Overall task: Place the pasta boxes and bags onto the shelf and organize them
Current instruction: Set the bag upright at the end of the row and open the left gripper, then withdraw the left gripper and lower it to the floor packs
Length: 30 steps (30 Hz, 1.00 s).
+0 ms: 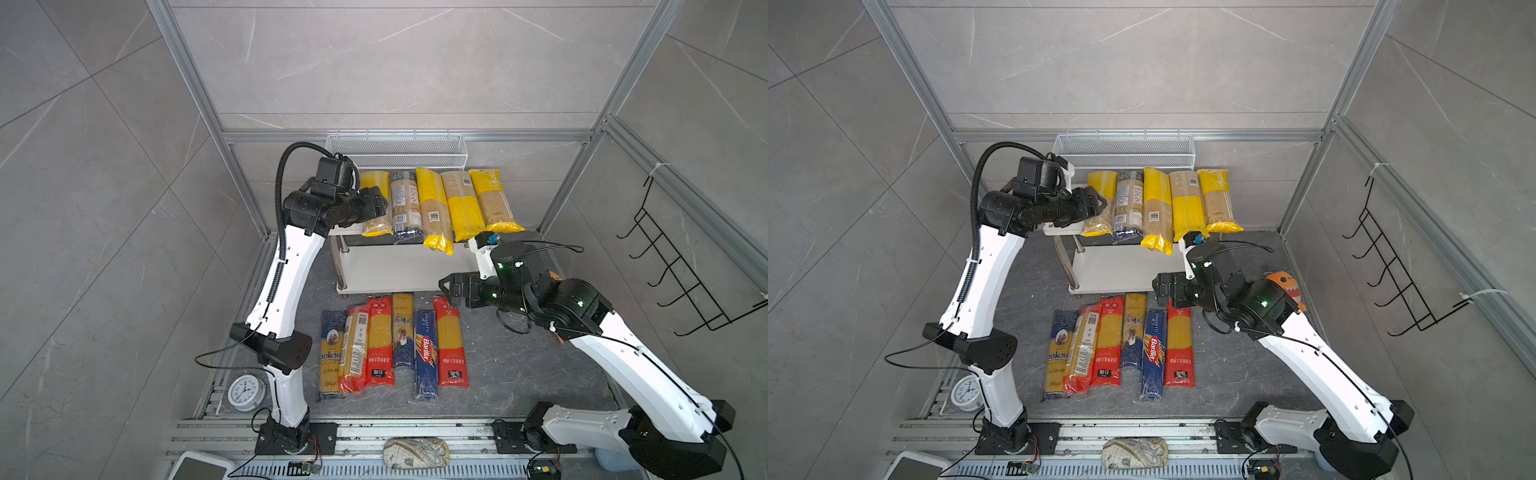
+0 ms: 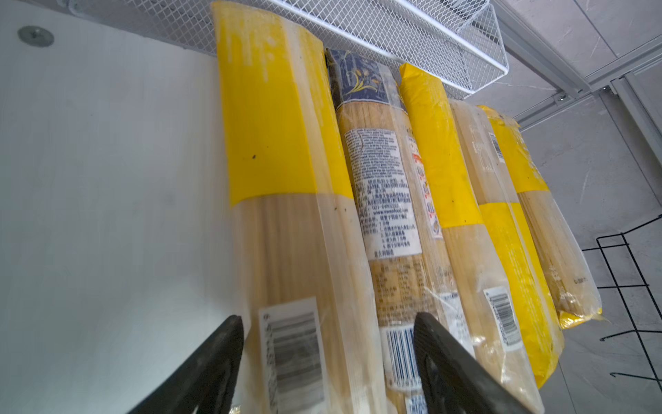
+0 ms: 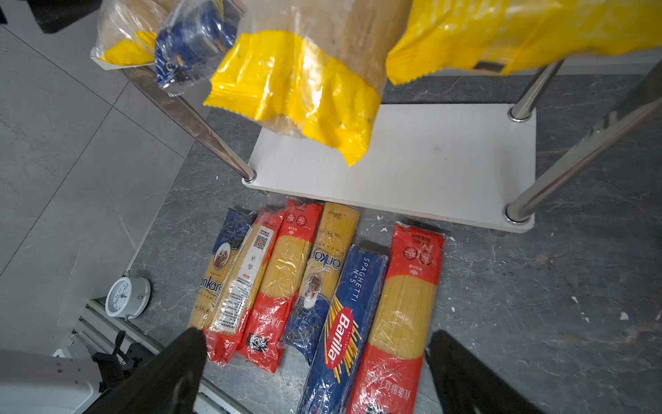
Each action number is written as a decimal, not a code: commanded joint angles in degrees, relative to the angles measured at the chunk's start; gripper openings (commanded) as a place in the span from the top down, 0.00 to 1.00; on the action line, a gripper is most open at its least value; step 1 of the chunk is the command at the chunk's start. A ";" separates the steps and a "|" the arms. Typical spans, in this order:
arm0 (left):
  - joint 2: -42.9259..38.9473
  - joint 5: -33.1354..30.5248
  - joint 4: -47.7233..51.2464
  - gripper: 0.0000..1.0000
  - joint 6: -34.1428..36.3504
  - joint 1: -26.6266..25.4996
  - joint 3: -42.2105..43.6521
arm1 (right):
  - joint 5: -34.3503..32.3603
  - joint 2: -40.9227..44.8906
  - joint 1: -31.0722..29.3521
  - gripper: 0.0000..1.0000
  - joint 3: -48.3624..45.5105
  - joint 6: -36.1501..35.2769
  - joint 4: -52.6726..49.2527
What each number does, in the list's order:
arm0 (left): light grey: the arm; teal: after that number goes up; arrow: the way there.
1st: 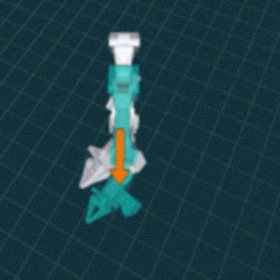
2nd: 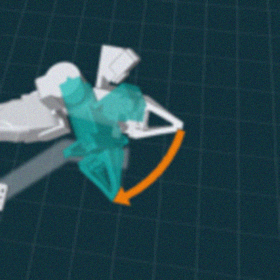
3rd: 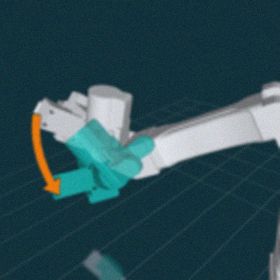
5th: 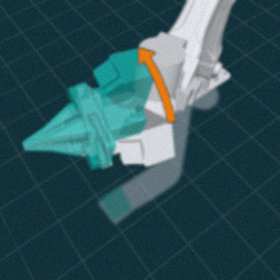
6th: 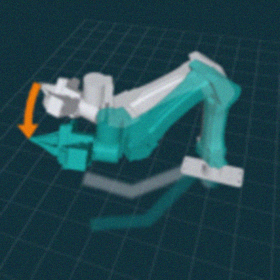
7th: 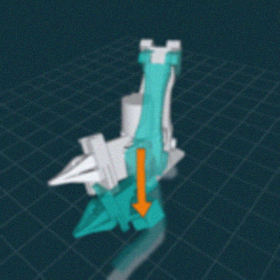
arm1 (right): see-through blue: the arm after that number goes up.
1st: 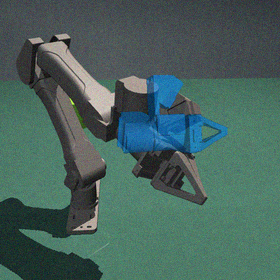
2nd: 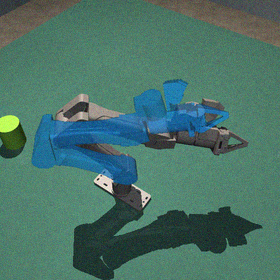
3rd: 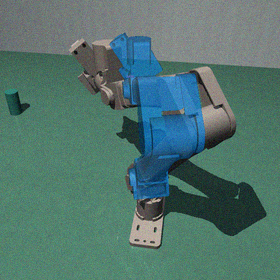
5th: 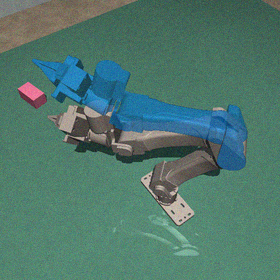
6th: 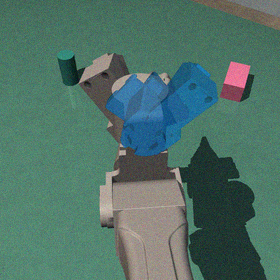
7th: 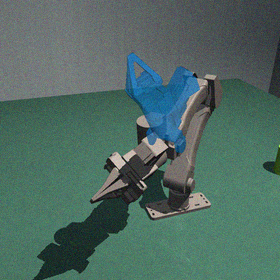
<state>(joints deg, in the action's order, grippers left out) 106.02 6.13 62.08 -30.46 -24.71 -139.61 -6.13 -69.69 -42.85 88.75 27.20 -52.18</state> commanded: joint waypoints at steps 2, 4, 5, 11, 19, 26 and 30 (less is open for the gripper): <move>-11.62 -2.32 -3.85 0.19 -0.36 0.01 9.64 | 3.27 -1.12 -0.06 0.00 2.71 0.04 0.22; -16.67 -3.98 -5.38 0.16 -1.02 0.01 16.70 | 4.52 -1.36 -0.16 0.00 2.87 -0.11 0.24; -19.28 -4.80 -6.14 0.15 -1.55 0.01 20.53 | 5.25 -1.48 -0.07 0.00 2.81 -0.18 0.17; -34.60 -8.40 -8.70 0.14 -5.04 -0.16 42.95 | 9.14 -2.80 -0.05 0.00 1.03 0.65 0.70; -50.67 -8.79 -8.57 0.14 -15.12 -0.98 67.76 | 13.79 -3.49 -0.06 0.00 -3.66 3.72 3.14; -59.82 -10.61 -10.00 0.14 -21.80 -4.69 83.91 | 15.95 -4.53 -0.17 0.00 -4.73 5.33 2.96; -60.57 -12.40 -13.40 0.13 -25.35 -8.90 90.92 | 16.08 -4.22 -0.33 0.00 -5.14 6.27 2.79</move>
<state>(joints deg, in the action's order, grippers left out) 45.50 -4.10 53.04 -51.24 -31.29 -51.24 8.97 -74.04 -42.85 84.58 32.01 -49.82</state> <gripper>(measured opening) 0.869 0.997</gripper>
